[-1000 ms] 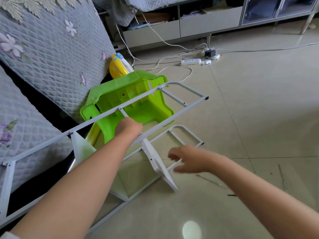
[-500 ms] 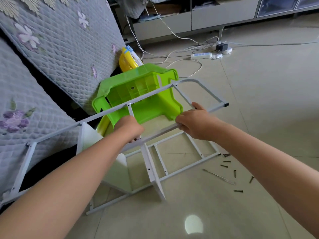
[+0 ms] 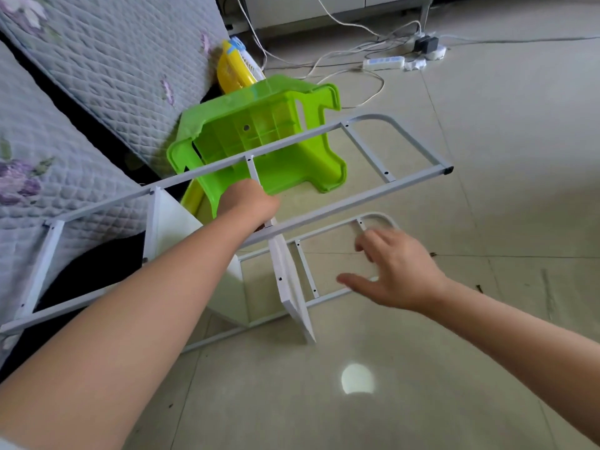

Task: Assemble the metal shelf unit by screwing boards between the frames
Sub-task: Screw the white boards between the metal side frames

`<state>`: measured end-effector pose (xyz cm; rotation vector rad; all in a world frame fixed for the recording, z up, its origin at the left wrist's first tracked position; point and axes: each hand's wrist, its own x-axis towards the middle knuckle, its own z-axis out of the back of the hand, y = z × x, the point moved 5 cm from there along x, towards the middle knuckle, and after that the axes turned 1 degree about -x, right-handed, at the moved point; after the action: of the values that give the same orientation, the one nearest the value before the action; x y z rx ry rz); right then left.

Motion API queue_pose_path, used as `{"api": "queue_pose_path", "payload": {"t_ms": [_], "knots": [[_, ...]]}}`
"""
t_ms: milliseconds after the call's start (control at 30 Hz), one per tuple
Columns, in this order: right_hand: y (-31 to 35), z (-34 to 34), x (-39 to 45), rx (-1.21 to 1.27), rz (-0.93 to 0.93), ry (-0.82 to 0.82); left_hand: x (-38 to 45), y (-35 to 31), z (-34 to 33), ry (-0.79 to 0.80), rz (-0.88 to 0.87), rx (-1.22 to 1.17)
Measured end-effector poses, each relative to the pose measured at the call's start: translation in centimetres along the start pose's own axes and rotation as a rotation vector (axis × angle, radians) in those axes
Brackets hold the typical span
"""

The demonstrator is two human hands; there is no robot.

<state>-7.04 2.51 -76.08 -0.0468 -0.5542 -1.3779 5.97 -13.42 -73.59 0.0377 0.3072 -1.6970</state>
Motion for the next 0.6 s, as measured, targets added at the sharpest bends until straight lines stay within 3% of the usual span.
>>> {"api": "queue_pose_path", "payload": {"t_ms": [67, 133, 333, 500, 600], "knots": [[1.6, -3.9, -1.6, -0.076, -0.178, 0.443, 0.0, -0.2, -0.2, 0.000, -0.008, -0.030], [3.1, -6.9, -2.3, -0.041, -0.278, 0.597, -0.1, -0.6, -0.3, 0.000, -0.019, -0.034], [4.7, -9.8, -0.6, 0.295, -0.543, 0.464, -0.1, -1.1, -0.4, 0.013, -0.090, -0.022], [3.3, -9.2, -1.3, 0.383, -0.625, 0.413, -2.5, 0.8, -0.4, 0.290, -0.333, -0.199], [2.8, -8.6, -1.8, 0.344, -0.622, 0.369, -4.7, 2.8, -0.5, 0.345, -0.543, -0.036]]}}
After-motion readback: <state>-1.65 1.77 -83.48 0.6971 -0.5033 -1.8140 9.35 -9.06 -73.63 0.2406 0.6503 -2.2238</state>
